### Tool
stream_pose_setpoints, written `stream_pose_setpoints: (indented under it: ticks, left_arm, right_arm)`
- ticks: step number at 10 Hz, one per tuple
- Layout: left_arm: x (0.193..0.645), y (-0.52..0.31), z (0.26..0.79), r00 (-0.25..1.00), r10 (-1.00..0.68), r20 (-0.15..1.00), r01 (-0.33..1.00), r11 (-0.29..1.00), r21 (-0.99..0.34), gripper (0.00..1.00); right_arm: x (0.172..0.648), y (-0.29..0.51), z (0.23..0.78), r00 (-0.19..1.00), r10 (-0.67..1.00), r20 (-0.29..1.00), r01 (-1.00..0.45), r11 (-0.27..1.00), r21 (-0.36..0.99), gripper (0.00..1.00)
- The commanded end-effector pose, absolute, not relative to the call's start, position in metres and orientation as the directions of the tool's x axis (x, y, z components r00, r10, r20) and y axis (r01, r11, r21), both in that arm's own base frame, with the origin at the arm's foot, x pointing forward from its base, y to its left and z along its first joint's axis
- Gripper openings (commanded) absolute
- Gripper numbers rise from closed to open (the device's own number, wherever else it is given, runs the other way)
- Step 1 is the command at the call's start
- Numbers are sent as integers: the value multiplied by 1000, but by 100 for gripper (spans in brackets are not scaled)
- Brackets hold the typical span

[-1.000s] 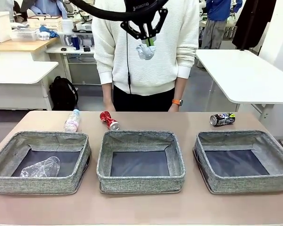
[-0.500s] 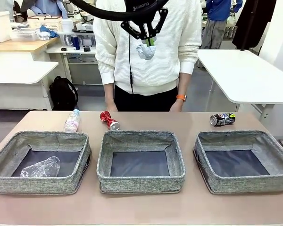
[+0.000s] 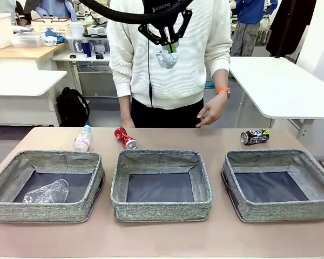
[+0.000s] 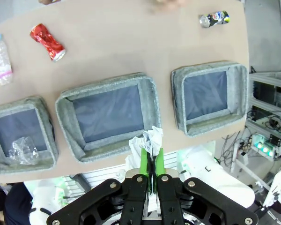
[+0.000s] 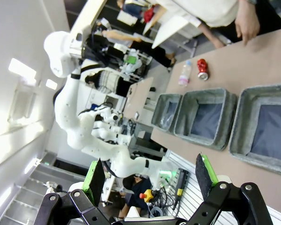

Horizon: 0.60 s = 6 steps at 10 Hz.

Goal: Sort the waste into the appropriate baskets.
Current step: Place the picked waste into the Fabric basket indicated by the person.

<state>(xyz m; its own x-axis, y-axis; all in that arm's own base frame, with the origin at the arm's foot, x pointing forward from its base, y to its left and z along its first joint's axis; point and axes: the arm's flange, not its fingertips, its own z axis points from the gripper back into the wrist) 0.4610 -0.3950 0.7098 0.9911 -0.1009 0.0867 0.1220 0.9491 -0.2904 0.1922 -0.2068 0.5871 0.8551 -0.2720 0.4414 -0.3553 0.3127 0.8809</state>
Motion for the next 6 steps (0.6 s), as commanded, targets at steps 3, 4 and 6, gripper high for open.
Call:
stream_pose_setpoints:
  ticks: [3,4,6]
  left_arm:
    - [462,-395,710,991,-96,95,120,947,-297,4]
    - [462,-395,710,991,-96,95,120,947,-297,4]
    - [462,-395,710,991,-96,95,120,947,-297,4]
  right_arm:
    - [189,-206,585,853,-272,445,-361,307,880,100]
    - [189,-206,585,853,-272,445,-361,307,880,100]
    - [189,-206,585,853,-272,445,-361,307,880,100]
